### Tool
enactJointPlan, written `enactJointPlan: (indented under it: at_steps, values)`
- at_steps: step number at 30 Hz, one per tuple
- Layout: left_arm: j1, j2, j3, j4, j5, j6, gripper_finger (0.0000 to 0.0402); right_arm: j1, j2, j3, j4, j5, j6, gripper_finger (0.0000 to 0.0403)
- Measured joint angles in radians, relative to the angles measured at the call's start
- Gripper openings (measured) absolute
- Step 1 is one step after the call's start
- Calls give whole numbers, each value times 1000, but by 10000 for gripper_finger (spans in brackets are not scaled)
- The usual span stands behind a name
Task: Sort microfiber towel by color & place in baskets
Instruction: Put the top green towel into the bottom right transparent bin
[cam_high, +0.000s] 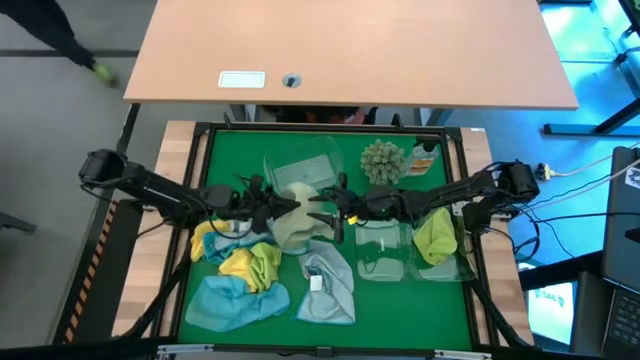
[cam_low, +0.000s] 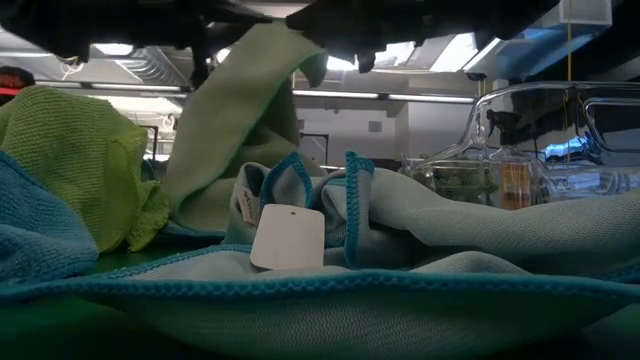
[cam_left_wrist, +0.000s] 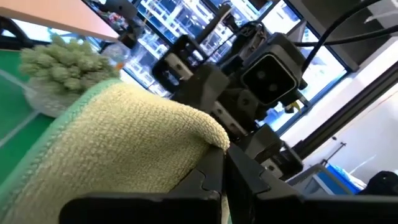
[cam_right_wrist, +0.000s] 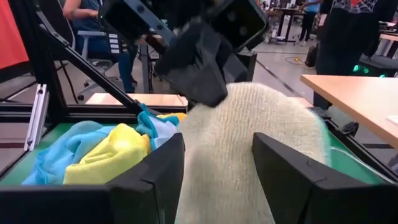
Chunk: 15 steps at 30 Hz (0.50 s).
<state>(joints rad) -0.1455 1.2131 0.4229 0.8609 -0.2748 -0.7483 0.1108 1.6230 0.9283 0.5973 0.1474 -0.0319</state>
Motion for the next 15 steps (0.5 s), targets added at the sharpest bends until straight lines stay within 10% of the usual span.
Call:
enactJointPlan:
  at_steps: [15]
  values:
    - [-1,168,198,-16,91,52,0,0,-2,0,-4,-67,0,188]
